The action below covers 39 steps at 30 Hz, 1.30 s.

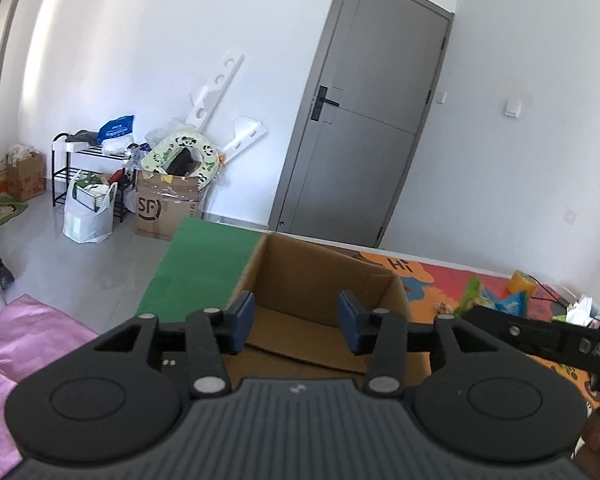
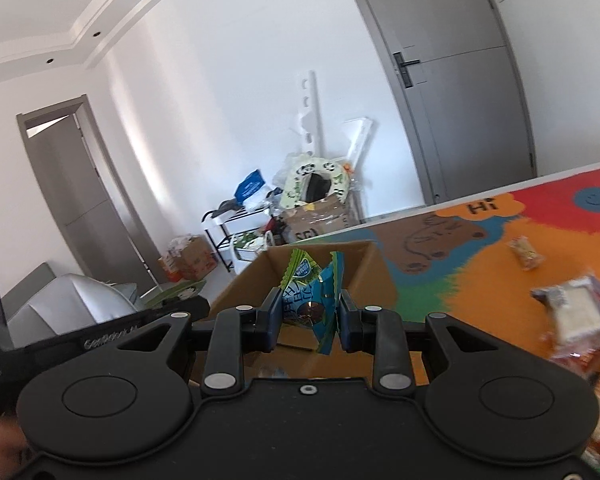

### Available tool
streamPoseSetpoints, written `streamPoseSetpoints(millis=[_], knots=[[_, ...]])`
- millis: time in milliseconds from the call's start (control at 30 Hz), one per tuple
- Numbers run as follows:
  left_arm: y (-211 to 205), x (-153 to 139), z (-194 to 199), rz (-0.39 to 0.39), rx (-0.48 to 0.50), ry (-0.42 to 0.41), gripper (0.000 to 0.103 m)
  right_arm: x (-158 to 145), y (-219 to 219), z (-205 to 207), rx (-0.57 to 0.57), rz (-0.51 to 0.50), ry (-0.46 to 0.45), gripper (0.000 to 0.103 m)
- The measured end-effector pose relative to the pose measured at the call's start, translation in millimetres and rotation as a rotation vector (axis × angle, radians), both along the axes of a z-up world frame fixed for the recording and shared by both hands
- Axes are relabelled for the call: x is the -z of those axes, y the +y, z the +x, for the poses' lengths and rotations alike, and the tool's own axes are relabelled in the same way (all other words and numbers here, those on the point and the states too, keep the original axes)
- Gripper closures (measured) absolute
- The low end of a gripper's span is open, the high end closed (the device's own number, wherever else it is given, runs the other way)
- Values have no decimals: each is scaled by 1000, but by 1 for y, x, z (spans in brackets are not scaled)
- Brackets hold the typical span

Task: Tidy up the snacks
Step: 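Carry both blue bags over the cardboard box and open both tools to drop them, then move both open tools back to the snack pile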

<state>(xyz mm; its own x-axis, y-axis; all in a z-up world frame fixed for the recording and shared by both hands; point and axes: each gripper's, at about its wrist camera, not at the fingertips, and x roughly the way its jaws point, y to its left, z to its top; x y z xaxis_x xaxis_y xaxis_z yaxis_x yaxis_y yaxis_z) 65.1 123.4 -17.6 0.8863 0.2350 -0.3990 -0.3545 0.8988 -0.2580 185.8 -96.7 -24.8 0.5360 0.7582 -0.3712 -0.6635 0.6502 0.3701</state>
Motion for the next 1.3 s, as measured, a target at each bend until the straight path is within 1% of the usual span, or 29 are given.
streamPoseSetpoints(millis=[100,133,167,200,233,267,300,367,433,467,500,567,733,1000,1167,1300], knots=[[5,1,-5,-14,-7,-2,56,-4,12,-2,-27,9,-8,72],[5,2,-6,-18,-7,-1,54,-5,14,-3,-32,13,-13,70],[7,2,-6,-24,-6,1,52,-6,16,-4,-31,16,-18,62],[7,3,-6,-31,-8,4,50,-7,15,-4,-29,18,-19,58],[7,4,-6,-35,-8,6,46,-8,14,-5,-22,21,-20,52],[6,4,-7,-37,-6,9,44,-8,11,-5,-12,23,-20,48],[5,3,-7,-38,-4,11,42,-8,8,-5,-2,23,-19,47],[0,1,-6,-38,0,12,30,-7,0,-3,21,23,-10,42],[-7,-2,-7,-33,9,-2,22,-7,-12,-3,50,14,-4,37],[-11,-3,-8,-28,18,-7,19,-6,-20,-5,69,4,-10,35],[-15,-3,-7,-25,28,-8,17,-5,-26,-6,84,-8,-16,33],[-25,-4,-5,-21,48,-1,14,-3,-39,-8,112,-24,-14,27],[-49,-4,-3,-22,106,4,12,3,-71,-13,170,-38,4,24],[-90,-6,-6,3,209,4,12,13,-120,-23,253,-40,38,23],[-116,-2,-4,14,279,15,12,21,-144,-28,293,-38,59,23],[-132,2,-1,6,325,21,12,28,-163,-28,321,-40,80,23]])
